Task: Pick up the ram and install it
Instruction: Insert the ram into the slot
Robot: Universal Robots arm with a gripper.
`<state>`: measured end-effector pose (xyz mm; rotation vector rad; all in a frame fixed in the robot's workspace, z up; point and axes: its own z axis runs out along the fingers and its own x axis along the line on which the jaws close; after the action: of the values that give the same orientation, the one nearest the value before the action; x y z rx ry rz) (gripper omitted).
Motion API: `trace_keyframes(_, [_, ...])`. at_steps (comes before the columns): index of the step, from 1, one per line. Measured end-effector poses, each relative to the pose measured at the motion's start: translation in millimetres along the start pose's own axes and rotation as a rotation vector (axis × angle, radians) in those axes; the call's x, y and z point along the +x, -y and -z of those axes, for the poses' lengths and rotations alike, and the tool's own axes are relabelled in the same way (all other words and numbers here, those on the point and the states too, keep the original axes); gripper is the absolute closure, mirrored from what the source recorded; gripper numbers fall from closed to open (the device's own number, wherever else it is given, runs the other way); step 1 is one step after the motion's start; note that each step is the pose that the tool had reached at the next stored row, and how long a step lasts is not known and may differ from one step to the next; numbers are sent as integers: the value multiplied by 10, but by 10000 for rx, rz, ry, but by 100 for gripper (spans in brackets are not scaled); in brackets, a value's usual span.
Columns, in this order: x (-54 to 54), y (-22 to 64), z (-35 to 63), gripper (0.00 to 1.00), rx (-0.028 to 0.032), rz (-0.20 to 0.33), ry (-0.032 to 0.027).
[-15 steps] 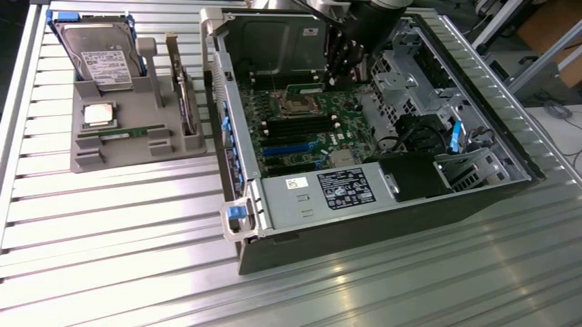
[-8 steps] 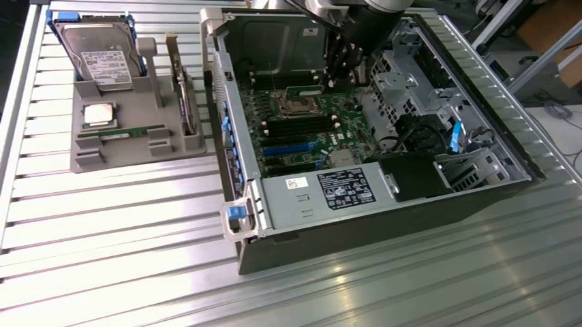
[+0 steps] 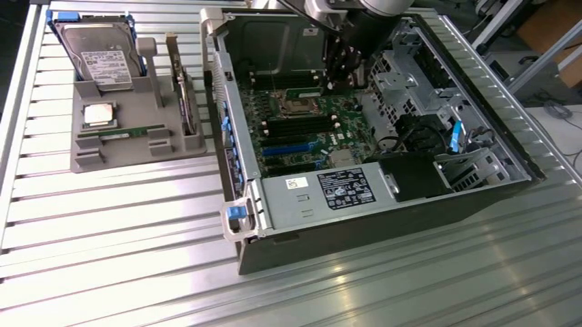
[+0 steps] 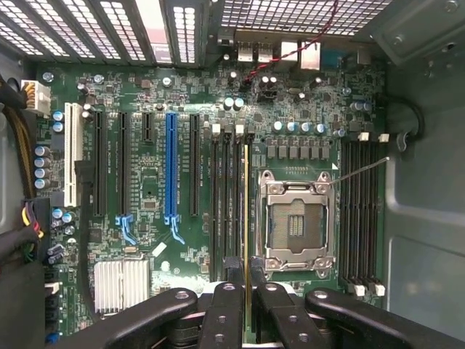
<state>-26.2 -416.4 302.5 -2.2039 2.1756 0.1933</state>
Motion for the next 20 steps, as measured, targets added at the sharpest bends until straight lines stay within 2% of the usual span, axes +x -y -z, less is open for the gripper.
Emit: trace_keyframes(20, [14, 7, -118, 86, 8, -74, 4])
